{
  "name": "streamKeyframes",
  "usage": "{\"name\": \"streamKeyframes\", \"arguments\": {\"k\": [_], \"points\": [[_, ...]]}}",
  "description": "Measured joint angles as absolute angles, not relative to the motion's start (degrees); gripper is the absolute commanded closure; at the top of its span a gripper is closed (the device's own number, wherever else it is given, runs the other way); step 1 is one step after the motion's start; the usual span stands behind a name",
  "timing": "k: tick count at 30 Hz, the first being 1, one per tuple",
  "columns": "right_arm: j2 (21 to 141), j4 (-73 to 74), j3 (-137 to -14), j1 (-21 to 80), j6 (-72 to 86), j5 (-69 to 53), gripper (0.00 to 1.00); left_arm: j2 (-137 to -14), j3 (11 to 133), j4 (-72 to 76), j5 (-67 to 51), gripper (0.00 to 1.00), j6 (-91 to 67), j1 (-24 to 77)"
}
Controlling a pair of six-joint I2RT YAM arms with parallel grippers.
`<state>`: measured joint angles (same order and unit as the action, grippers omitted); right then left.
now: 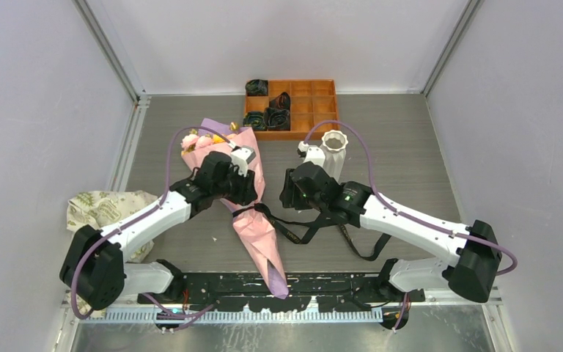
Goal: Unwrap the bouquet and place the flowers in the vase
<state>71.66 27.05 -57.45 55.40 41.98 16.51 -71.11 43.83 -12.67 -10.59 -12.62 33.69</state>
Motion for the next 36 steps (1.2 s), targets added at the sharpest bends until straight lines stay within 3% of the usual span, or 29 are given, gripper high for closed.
{"name": "streamKeyframes", "arguments": {"k": [13,36], "points": [[66.8,27.8,-55.6,55.4,41.9,17.6,0.50,-73.5,44.9,-15.5,-11.9,0.60,-13.1,37.9],[59.5,27.8,-51.5,55.4,41.9,18.1,0.50,-72.2,44.0,-19.2,0.8,0.64,-17.9,39.5]]}}
